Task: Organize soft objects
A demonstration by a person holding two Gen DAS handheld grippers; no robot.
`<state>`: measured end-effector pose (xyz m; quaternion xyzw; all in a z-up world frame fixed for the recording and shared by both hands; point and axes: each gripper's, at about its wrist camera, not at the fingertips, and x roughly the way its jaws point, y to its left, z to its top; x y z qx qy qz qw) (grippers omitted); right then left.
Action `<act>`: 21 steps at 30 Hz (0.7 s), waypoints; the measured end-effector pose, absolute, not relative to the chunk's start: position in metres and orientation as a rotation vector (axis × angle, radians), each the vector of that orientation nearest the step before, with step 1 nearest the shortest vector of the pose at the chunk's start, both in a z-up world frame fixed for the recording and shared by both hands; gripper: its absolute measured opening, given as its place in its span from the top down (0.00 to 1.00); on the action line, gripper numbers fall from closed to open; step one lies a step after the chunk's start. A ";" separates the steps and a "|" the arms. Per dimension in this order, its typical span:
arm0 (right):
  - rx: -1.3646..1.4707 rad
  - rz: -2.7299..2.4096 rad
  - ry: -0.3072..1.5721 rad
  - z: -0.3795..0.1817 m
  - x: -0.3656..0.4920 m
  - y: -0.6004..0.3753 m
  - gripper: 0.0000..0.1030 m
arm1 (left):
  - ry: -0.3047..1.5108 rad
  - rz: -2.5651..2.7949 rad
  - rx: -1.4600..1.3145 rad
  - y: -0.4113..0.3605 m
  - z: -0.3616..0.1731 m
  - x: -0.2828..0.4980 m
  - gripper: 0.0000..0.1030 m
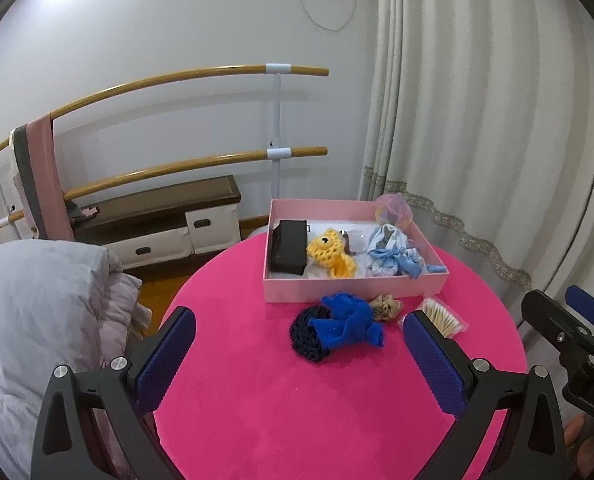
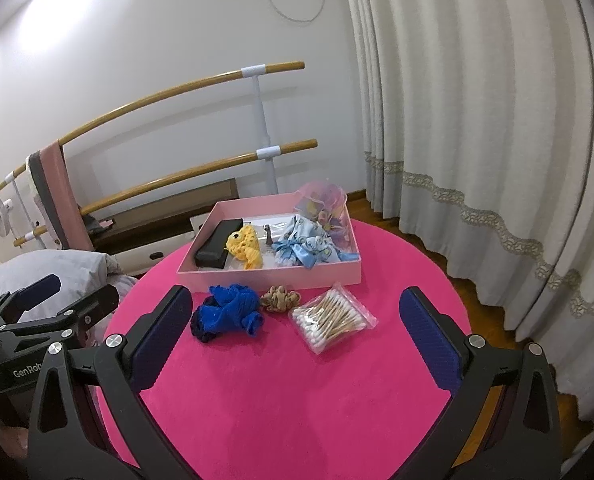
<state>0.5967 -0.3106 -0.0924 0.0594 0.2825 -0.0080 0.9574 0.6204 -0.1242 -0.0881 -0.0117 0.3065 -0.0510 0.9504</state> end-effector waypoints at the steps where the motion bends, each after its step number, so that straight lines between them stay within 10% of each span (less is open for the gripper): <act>1: 0.119 -0.015 0.577 -0.093 0.597 -0.310 0.00 | 0.625 -0.102 -0.027 -0.123 -0.088 0.620 0.00; 21: 0.098 -0.015 0.628 -0.107 0.605 -0.303 0.00 | 0.664 -0.096 -0.038 -0.115 -0.104 0.626 0.00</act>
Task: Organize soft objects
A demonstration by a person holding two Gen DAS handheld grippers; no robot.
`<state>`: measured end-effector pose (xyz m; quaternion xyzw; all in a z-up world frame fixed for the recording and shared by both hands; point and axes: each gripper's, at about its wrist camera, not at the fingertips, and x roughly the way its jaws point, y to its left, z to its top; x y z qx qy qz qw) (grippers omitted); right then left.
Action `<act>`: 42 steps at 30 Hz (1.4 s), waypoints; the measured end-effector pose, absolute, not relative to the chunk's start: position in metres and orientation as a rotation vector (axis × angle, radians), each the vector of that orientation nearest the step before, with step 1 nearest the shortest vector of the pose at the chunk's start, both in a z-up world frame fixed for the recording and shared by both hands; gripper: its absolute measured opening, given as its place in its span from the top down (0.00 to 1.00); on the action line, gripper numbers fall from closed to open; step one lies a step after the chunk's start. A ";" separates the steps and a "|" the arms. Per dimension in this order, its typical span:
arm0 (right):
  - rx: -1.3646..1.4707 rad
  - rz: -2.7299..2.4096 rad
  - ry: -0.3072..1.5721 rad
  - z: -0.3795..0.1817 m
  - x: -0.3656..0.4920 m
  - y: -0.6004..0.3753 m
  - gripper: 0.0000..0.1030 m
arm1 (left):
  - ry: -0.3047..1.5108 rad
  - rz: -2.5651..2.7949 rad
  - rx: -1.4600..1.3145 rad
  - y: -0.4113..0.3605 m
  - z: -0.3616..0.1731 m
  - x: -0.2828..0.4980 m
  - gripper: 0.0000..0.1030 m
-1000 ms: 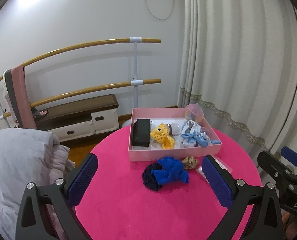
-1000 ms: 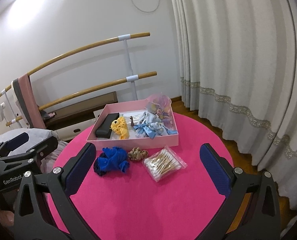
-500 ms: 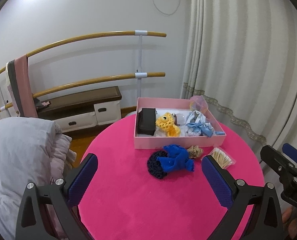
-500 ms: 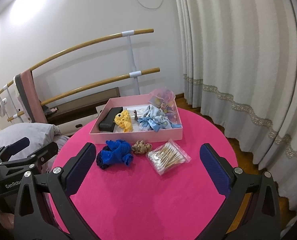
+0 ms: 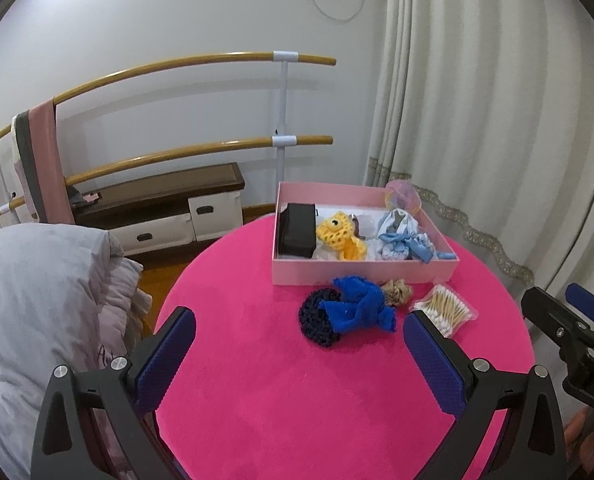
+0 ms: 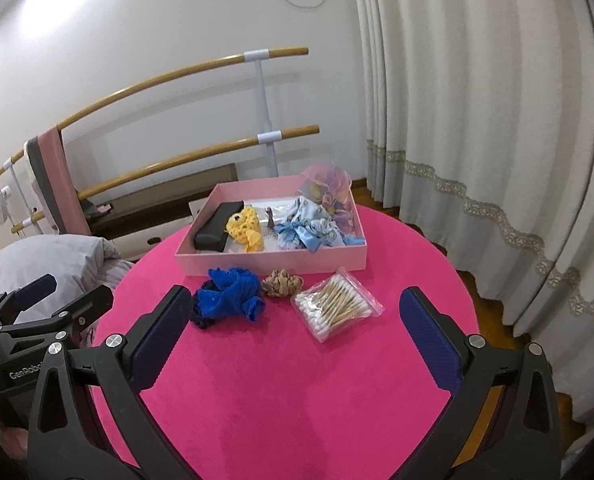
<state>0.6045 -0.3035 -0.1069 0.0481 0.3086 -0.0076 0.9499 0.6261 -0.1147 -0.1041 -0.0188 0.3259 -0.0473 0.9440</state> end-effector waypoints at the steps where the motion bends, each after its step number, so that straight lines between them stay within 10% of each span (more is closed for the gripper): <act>1: 0.097 -0.018 0.635 -0.109 0.606 -0.304 0.00 | 0.673 -0.097 -0.036 -0.115 -0.107 0.629 0.00; 42: 0.131 -0.071 0.931 -0.227 0.704 -0.330 0.06 | 0.936 -0.112 0.056 -0.131 -0.257 0.779 0.00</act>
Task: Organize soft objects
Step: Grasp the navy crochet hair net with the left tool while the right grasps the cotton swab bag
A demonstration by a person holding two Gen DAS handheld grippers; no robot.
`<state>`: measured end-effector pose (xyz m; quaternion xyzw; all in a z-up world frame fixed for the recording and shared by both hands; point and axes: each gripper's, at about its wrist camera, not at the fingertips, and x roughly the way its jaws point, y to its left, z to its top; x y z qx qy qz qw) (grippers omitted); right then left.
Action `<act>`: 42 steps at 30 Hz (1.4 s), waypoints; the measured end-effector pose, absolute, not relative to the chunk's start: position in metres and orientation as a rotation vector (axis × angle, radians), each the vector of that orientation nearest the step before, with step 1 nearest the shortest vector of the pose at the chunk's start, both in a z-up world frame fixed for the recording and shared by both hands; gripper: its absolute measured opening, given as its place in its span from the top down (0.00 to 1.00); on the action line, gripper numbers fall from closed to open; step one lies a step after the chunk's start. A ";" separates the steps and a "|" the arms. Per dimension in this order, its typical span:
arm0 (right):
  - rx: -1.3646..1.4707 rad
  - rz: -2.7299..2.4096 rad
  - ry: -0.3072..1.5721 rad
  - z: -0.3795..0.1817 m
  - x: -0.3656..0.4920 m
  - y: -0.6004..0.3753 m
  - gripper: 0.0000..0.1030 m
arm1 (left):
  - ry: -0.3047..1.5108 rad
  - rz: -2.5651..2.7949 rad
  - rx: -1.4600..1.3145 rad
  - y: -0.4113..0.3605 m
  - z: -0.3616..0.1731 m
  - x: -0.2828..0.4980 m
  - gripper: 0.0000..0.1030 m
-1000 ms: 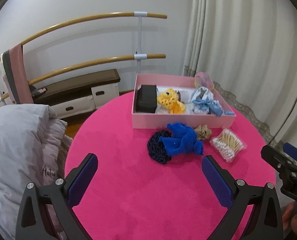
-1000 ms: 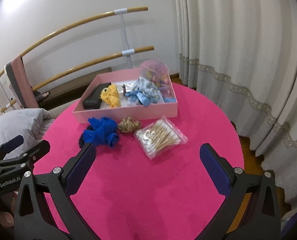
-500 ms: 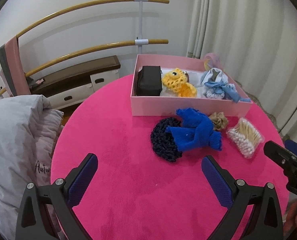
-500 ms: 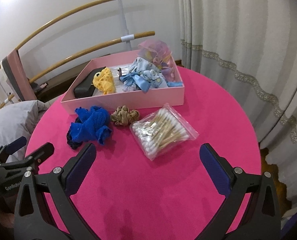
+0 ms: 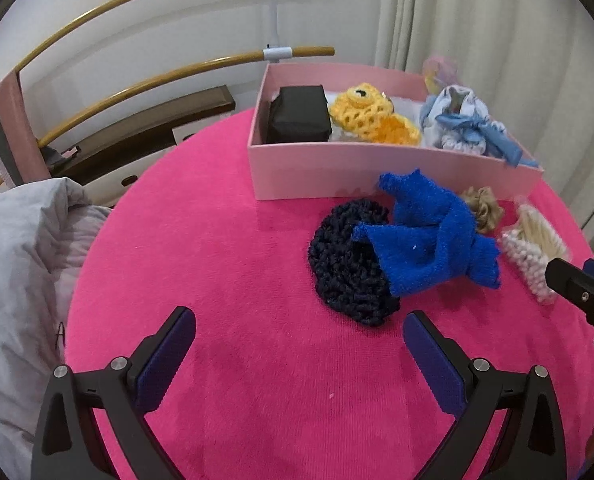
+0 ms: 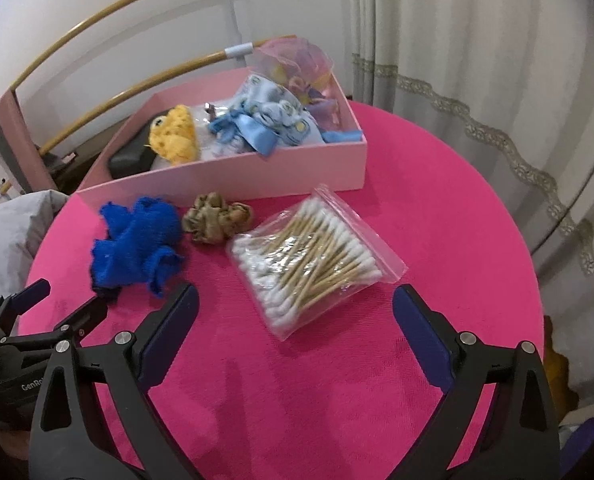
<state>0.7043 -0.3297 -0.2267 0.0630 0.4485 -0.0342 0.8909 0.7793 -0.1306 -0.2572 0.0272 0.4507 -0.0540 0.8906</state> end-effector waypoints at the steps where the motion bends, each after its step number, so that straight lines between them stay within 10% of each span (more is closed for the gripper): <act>1: 0.132 -0.072 0.936 -0.229 0.706 -0.330 0.06 | 0.938 -0.110 0.061 -0.131 -0.260 0.784 0.00; 13: 0.138 -0.081 0.940 -0.248 0.728 -0.336 0.06 | 0.942 -0.113 0.075 -0.139 -0.279 0.842 0.02; 29: 0.124 -0.055 0.913 -0.254 0.732 -0.337 0.44 | 0.909 -0.169 0.034 -0.119 -0.272 0.838 0.80; 42: 0.158 -0.055 0.902 -0.248 0.704 -0.347 0.46 | 0.906 -0.164 0.039 -0.117 -0.258 0.797 0.87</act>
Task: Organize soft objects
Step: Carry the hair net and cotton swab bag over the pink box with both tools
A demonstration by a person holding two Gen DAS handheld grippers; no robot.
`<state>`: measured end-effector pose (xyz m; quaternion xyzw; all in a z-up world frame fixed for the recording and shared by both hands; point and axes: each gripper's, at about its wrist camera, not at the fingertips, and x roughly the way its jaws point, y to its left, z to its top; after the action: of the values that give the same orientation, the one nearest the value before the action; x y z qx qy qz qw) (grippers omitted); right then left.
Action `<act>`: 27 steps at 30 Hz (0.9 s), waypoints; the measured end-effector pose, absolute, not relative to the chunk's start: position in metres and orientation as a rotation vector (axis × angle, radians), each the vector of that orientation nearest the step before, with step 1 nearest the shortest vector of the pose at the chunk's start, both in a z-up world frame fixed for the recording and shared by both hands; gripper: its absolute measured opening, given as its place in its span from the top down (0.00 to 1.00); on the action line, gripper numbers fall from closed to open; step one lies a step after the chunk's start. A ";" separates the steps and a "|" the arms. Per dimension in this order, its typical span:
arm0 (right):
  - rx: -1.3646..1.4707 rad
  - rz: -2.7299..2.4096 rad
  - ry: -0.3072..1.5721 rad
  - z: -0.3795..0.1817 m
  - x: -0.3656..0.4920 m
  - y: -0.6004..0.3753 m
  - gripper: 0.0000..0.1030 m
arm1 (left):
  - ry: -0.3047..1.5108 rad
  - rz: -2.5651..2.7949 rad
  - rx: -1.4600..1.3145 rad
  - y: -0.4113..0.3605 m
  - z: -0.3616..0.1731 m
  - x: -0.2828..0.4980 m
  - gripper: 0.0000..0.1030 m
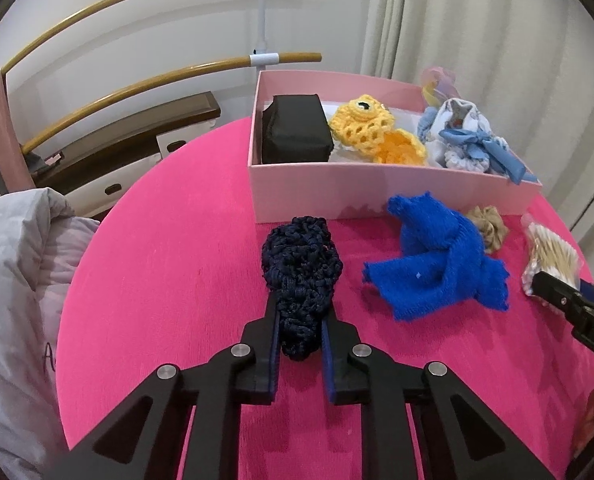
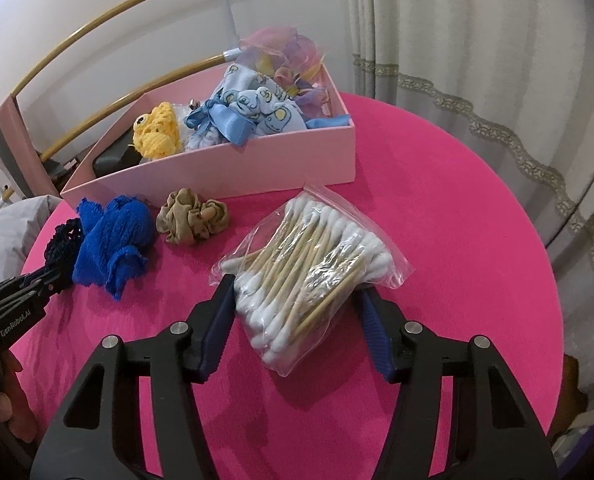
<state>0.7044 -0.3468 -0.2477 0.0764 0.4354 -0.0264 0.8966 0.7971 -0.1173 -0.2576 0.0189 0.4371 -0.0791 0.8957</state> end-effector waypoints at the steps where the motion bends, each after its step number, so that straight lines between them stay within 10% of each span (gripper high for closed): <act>1: 0.159 -0.056 0.901 -0.247 0.703 -0.348 0.46 | 0.904 -0.161 0.043 -0.118 -0.256 0.793 0.87; 27: 0.127 0.057 0.759 -0.164 0.650 -0.318 0.46 | 0.762 -0.183 0.030 -0.112 -0.158 0.695 0.87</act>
<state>0.6501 -0.3178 -0.1636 0.0621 0.3703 0.0279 0.9264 0.6953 -0.1123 -0.1575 0.0148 0.3714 -0.0894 0.9240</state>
